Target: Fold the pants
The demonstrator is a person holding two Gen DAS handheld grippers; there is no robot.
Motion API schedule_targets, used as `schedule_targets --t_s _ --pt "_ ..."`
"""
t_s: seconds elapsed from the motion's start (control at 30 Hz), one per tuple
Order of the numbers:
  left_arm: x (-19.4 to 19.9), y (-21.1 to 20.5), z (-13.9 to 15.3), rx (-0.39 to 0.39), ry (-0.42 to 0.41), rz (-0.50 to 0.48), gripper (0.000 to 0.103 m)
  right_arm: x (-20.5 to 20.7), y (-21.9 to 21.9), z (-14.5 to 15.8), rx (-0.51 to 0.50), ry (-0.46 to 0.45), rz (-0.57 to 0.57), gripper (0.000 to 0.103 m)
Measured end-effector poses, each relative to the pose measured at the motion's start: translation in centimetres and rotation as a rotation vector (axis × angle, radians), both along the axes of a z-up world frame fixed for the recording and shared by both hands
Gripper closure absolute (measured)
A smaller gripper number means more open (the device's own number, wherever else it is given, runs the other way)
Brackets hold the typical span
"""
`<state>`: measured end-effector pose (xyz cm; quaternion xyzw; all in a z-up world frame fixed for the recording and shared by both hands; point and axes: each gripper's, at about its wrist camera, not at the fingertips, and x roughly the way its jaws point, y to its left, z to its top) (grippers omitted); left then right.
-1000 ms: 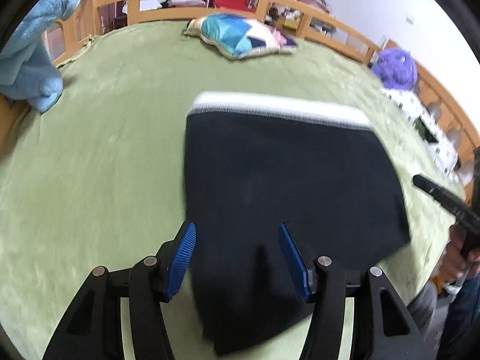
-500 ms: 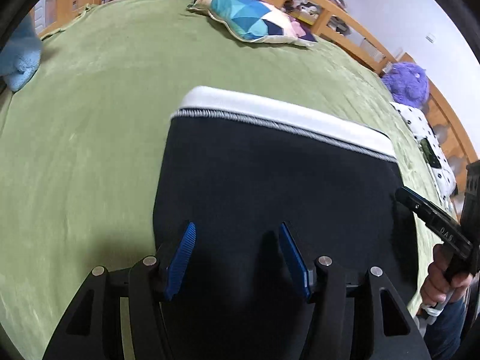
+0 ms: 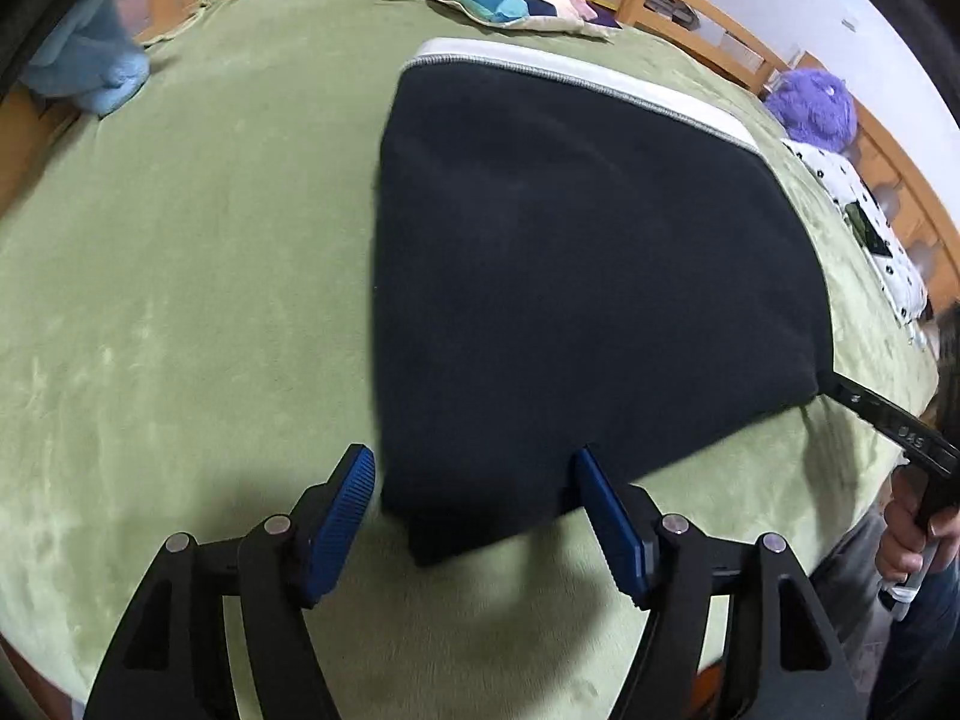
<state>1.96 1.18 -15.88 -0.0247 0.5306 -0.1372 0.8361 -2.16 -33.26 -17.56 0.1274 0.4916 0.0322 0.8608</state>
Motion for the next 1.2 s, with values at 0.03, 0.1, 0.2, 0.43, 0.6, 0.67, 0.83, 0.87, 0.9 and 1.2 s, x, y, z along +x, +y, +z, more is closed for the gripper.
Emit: schedule_targets --t_s 0.03,0.1,0.2,0.43,0.6,0.67,0.83,0.87,0.9,1.2 --pt "-0.4 0.0 1.3 0.012 -0.036 0.002 0.036 -0.6 -0.3 1.0 0.013 -0.027 -0.018 0.061" --pt "-0.7 -0.3 3.7 -0.003 -0.091 -0.003 0.037 -1.3 -0.3 2.9 -0.006 -0.058 -0.040 0.061" --pt "-1.0 -1.3 7.1 -0.036 -0.131 -0.012 0.036 -2.4 0.3 6.5 -0.022 -0.114 -0.038 0.060" --pt "-3.5 -4.8 13.8 0.000 -0.247 -0.012 0.034 -4.7 2.2 14.3 -0.114 -0.184 -0.101 0.047" --pt "-5.3 -5.5 16.8 0.012 -0.296 0.018 0.024 -6.8 2.7 18.4 -0.168 -0.231 -0.108 0.042" --pt "-6.1 -5.7 17.4 0.026 -0.308 0.030 0.023 -7.9 3.0 19.6 -0.191 -0.239 -0.113 0.041" --pt "-7.8 -5.9 18.0 0.014 -0.305 0.039 0.023 -10.5 3.5 21.1 -0.215 -0.286 -0.136 0.010" --pt "-8.2 -5.9 18.1 0.024 -0.317 0.048 0.023 -11.0 3.7 21.3 -0.221 -0.299 -0.131 0.007" --pt "-8.5 -6.0 18.1 0.031 -0.324 0.051 0.023 -11.3 3.8 21.4 -0.225 -0.303 -0.127 0.007" --pt "-10.0 -6.4 18.9 0.045 -0.344 0.079 0.022 -12.4 3.8 21.6 -0.233 -0.299 -0.152 0.006"
